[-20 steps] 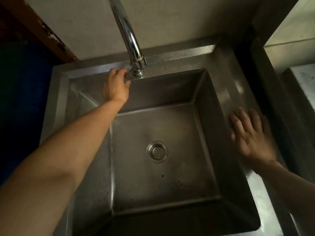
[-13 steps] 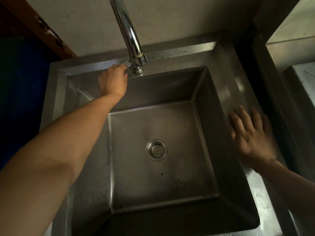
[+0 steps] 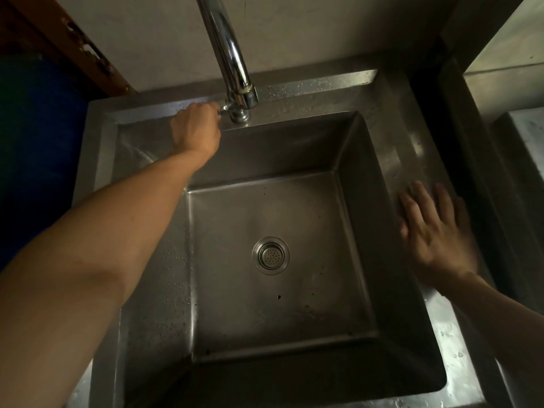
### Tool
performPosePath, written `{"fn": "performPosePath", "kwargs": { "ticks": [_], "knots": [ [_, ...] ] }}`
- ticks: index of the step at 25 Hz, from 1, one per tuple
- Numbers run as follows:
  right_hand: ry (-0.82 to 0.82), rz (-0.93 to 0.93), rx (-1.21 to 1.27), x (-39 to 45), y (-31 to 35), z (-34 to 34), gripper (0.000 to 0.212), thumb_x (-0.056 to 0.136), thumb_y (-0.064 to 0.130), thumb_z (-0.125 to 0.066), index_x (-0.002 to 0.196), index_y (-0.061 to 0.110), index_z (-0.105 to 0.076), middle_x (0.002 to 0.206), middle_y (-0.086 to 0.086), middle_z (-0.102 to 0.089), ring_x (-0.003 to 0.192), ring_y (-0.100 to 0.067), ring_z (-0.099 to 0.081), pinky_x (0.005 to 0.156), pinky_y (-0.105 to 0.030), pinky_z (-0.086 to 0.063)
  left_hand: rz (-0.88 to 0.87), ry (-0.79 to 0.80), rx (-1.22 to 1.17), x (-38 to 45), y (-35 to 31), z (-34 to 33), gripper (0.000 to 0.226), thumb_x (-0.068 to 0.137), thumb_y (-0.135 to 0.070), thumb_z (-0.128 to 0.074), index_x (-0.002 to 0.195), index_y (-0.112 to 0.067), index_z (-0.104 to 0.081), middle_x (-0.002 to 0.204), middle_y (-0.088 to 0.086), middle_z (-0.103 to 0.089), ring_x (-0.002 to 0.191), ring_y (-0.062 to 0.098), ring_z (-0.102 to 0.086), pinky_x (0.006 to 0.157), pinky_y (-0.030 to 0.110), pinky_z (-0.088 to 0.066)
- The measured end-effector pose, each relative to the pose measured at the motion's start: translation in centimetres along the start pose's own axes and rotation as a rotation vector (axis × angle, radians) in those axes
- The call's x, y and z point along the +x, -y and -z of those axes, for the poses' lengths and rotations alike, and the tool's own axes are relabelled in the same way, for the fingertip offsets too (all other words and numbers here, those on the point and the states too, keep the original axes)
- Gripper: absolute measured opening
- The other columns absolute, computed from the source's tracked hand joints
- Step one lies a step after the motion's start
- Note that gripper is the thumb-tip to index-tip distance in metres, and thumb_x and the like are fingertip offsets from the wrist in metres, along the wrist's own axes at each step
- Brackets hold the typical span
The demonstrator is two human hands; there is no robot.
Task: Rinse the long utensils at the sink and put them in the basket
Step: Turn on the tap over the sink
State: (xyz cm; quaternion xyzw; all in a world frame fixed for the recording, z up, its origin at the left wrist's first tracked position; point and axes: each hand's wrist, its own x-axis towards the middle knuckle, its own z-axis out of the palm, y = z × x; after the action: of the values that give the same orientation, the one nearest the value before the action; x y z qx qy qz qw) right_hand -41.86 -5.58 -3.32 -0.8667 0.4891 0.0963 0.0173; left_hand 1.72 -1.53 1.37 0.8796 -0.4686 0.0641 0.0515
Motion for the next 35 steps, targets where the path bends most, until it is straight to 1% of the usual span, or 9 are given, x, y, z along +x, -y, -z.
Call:
{"fn": "performPosePath", "kwargs": {
  "ticks": [5, 10, 17, 26, 30, 35],
  "knots": [
    [-0.02, 0.012, -0.001, 0.1, -0.1, -0.3, 0.063, 0.098, 0.048, -0.011, 0.153, 0.021, -0.025, 0.164, -0.005, -0.012, 0.15, -0.031, -0.002, 0.12, -0.052, -0.005, 0.008, 0.033, 0.037, 0.5, 0.1, 0.3, 0.011, 0.09, -0.01, -0.056, 0.096, -0.009, -0.065, 0.098, 0.025, -0.068, 0.092, 0.046, -0.063, 0.069, 0.045, -0.047],
    [-0.014, 0.008, 0.002, 0.2, -0.4, -0.6, 0.063, 0.098, 0.049, -0.011, 0.154, 0.023, -0.023, 0.164, -0.003, -0.01, 0.15, -0.029, 0.001, 0.12, -0.053, -0.006, 0.012, 0.033, 0.034, 0.7, -0.1, 0.5, 0.012, 0.089, -0.01, -0.057, 0.095, -0.008, -0.067, 0.099, 0.026, -0.068, 0.093, 0.047, -0.064, 0.073, 0.046, -0.049],
    [0.001, 0.01, 0.005, 0.1, -0.2, -0.2, 0.063, 0.097, 0.048, -0.012, 0.154, 0.022, -0.022, 0.164, -0.004, -0.01, 0.15, -0.03, 0.001, 0.12, -0.052, -0.005, 0.018, 0.049, 0.029, 0.8, -0.1, 0.6, 0.013, 0.09, -0.012, -0.058, 0.095, -0.007, -0.068, 0.1, 0.026, -0.068, 0.094, 0.047, -0.064, 0.074, 0.045, -0.05],
    [0.011, 0.006, 0.02, 0.1, 0.0, 0.3, 0.064, 0.097, 0.048, -0.01, 0.154, 0.021, -0.023, 0.165, -0.004, -0.009, 0.15, -0.03, 0.001, 0.12, -0.052, -0.005, 0.033, 0.093, 0.047, 1.0, -0.2, 1.2, 0.016, 0.09, -0.013, -0.058, 0.102, -0.009, -0.068, 0.104, 0.026, -0.068, 0.1, 0.047, -0.063, 0.079, 0.047, -0.05],
    [0.013, 0.005, 0.009, 0.0, 0.0, 0.3, 0.064, 0.097, 0.048, -0.011, 0.154, 0.022, -0.021, 0.165, -0.004, -0.008, 0.15, -0.029, 0.002, 0.119, -0.053, -0.006, 0.018, 0.101, 0.044, 1.1, -0.1, 1.2, 0.017, 0.09, -0.014, -0.058, 0.103, -0.009, -0.067, 0.105, 0.026, -0.067, 0.1, 0.047, -0.062, 0.08, 0.047, -0.05],
    [0.004, 0.002, 0.019, 0.1, 0.0, 0.0, 0.064, 0.096, 0.049, -0.011, 0.154, 0.023, -0.021, 0.165, -0.003, -0.008, 0.15, -0.029, 0.003, 0.12, -0.052, -0.004, 0.011, 0.104, 0.043, 1.1, 0.0, 1.4, 0.014, 0.09, -0.014, -0.059, 0.101, -0.009, -0.067, 0.104, 0.026, -0.067, 0.1, 0.046, -0.062, 0.079, 0.046, -0.05]
  ]
}}
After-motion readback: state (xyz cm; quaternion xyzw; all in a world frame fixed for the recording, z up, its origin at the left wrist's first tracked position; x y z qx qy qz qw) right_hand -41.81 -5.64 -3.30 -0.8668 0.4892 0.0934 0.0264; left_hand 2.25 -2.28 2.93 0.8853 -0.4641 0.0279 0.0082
